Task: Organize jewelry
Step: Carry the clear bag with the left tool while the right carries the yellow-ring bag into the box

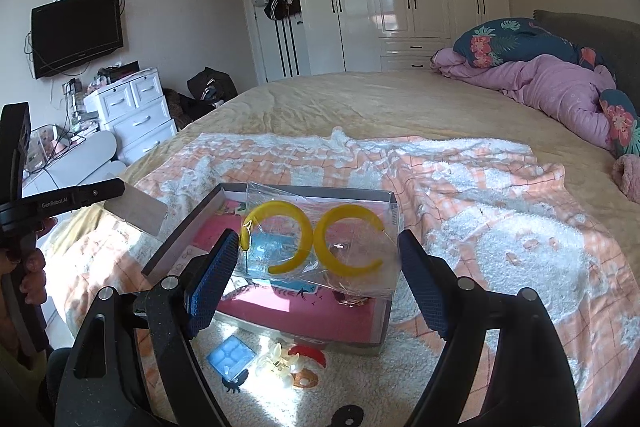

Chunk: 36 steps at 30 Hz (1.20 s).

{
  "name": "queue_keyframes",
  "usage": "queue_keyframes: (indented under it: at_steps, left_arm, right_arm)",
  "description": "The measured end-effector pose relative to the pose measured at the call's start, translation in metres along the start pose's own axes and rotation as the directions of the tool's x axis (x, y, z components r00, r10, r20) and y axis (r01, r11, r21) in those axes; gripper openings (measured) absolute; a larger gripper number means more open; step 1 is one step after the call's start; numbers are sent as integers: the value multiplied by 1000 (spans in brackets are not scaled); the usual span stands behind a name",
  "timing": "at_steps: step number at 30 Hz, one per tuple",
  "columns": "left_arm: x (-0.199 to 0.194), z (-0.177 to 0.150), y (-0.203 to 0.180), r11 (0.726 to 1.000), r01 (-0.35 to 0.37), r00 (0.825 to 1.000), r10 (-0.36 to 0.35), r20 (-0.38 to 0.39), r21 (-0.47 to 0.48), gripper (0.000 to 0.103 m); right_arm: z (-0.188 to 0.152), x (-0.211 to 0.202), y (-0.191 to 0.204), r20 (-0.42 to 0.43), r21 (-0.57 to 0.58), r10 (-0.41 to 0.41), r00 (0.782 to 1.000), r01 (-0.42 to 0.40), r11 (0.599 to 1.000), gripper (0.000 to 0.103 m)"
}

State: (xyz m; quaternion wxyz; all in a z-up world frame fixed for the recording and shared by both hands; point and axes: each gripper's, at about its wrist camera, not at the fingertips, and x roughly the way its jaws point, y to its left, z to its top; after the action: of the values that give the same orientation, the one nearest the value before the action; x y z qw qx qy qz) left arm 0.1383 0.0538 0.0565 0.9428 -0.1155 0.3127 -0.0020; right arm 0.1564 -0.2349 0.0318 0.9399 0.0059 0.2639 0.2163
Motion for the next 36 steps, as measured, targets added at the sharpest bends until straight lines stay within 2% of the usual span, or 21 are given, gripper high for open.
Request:
queue_keyframes:
  at_steps: [10, 23, 36]
  left_arm:
    - [31, 4, 4, 999, 29, 999, -29, -22, -15, 5]
    - [81, -4, 19, 982, 145, 985, -155, -76, -123, 5]
    - [99, -20, 39, 981, 107, 985, -127, -120, -159, 10]
  right_arm:
    - [-5, 16, -10, -28, 7, -35, 999, 35, 999, 79]
    - [-19, 50, -16, -95, 1, -65, 993, 65, 998, 79]
    - [-35, 83, -1, -175, -17, -44, 984, 41, 999, 79]
